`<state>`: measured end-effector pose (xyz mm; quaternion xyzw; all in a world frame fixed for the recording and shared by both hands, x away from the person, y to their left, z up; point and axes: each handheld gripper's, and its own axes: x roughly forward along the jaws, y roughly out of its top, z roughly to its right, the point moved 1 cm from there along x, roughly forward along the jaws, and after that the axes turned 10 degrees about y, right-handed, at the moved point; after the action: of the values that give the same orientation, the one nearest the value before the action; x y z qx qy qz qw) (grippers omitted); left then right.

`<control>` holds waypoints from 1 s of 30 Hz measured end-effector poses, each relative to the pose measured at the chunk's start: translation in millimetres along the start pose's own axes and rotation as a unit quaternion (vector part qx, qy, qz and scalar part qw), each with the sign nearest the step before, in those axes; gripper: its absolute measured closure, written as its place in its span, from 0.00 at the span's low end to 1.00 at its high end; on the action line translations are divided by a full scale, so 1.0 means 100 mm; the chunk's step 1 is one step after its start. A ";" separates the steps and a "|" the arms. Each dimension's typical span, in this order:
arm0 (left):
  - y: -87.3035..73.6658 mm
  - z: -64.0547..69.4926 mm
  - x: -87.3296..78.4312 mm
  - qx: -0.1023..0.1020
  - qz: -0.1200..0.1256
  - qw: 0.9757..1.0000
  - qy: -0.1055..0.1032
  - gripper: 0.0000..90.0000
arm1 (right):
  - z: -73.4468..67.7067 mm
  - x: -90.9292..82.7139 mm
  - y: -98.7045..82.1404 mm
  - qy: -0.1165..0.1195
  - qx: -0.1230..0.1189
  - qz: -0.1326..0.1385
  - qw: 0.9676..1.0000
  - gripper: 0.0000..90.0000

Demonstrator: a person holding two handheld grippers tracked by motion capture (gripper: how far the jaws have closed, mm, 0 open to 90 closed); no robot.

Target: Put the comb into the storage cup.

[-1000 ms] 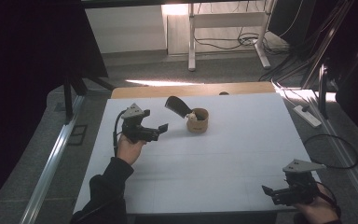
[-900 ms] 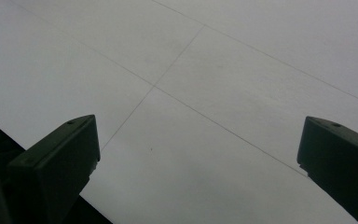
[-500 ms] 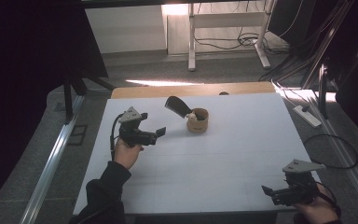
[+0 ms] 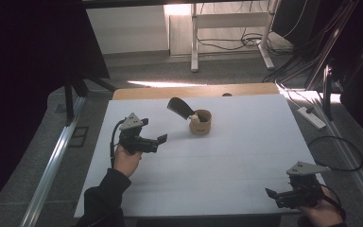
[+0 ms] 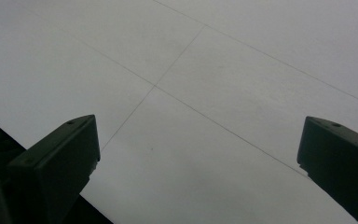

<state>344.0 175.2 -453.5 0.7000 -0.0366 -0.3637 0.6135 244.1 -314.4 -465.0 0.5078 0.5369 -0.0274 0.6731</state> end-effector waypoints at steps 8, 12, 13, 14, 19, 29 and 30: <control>-0.08 0.02 -0.09 0.000 -0.010 1.000 0.001 0.00 | 0.00 0.00 0.00 -0.002 -0.001 -0.003 1.000 0.00; -0.11 0.03 -0.14 -0.001 -0.009 1.000 0.003 0.00 | 0.00 0.00 0.00 -0.002 -0.002 -0.003 1.000 0.00; -0.12 0.04 -0.15 -0.001 -0.009 1.000 0.003 0.00 | 0.00 0.00 0.00 -0.002 -0.001 -0.003 1.000 0.00; -0.13 0.04 -0.16 -0.001 -0.009 1.000 0.004 0.00 | 0.00 0.00 0.00 -0.002 -0.001 -0.003 1.000 0.00; -0.16 0.05 -0.21 -0.001 -0.011 1.000 0.008 0.00 | 0.00 0.00 0.00 -0.002 -0.002 -0.003 1.000 0.00; -0.22 0.08 -0.28 -0.001 -0.015 1.000 0.016 0.00 | 0.00 0.01 0.00 -0.003 -0.001 -0.004 1.000 0.00; -0.22 0.08 -0.29 0.001 -0.016 1.000 0.017 0.00 | 0.00 0.01 0.00 -0.003 -0.001 -0.004 1.000 0.00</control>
<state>309.3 188.1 -459.3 0.7073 -0.0148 -0.3615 0.6073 244.2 -313.8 -465.3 0.5048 0.5371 -0.0305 0.6751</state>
